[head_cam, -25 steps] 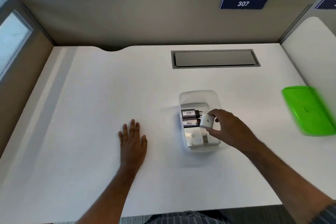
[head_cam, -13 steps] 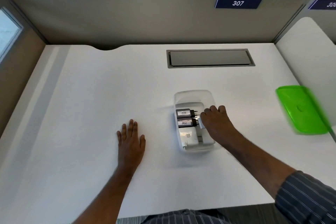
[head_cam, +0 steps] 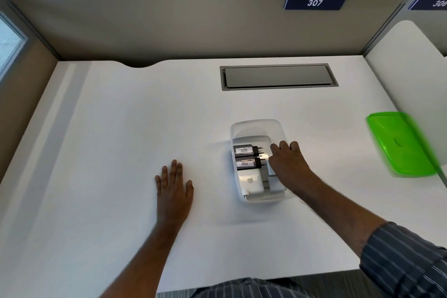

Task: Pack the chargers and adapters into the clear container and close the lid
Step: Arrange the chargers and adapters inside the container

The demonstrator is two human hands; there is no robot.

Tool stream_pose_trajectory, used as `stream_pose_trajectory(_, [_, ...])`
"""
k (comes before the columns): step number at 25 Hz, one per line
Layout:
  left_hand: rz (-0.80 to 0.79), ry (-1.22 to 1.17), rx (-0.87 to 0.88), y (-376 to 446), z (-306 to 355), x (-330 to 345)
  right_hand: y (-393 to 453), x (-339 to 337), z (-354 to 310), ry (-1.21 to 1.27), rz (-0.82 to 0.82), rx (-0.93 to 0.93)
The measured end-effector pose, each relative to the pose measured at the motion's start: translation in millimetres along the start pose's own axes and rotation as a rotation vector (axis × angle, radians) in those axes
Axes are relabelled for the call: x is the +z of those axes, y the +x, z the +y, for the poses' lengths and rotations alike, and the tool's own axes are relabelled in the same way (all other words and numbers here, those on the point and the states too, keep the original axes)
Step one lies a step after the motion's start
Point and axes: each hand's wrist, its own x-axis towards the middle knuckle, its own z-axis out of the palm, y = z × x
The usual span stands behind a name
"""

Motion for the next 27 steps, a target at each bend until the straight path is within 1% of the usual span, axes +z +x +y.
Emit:
stream_pose_trajectory(3, [-0.006, -0.006, -0.003, 0, 1, -1, -2, 3, 2, 0.030, 0.038, 0.014])
stream_pose_trajectory(6, [-0.021, -0.005, -0.012, 0, 2, -3, -5, 7, 8, 0.143, 0.090, 0.032])
stream_pose_trajectory(8, [-0.035, -0.015, -0.031, 1, 3, -4, -8, 10, 16, 0.367, 0.233, 0.085])
stream_pose_trajectory(10, [-0.050, -0.047, -0.041, 2, 7, -6, -19, 13, 22, 0.679, 0.381, 0.196])
stream_pose_trajectory(11, [-0.052, -0.062, -0.034, 3, 9, -8, -25, 16, 25, 0.794, 0.441, 0.259])
stream_pose_trajectory(12, [-0.054, -0.077, -0.020, 5, 13, -9, -32, 20, 28, 0.874, 0.491, 0.320])
stream_pose_trajectory(14, [-0.043, -0.119, 0.021, 8, 24, -13, -46, 32, 33, 0.986, 0.532, 0.429])
stream_pose_trajectory(16, [-0.021, -0.186, 0.052, 11, 40, -19, -58, 45, 36, 1.058, 0.507, 0.499])
stream_pose_trajectory(20, [0.005, -0.322, 0.114, 19, 81, -32, -81, 75, 44, 1.070, 0.317, 0.593])
stream_pose_trajectory(22, [0.005, -0.354, 0.164, 23, 101, -37, -90, 89, 50, 1.032, 0.267, 0.604])
stream_pose_trajectory(27, [0.015, -0.321, 0.307, 27, 155, -37, -104, 115, 76, 0.929, 0.213, 0.580])
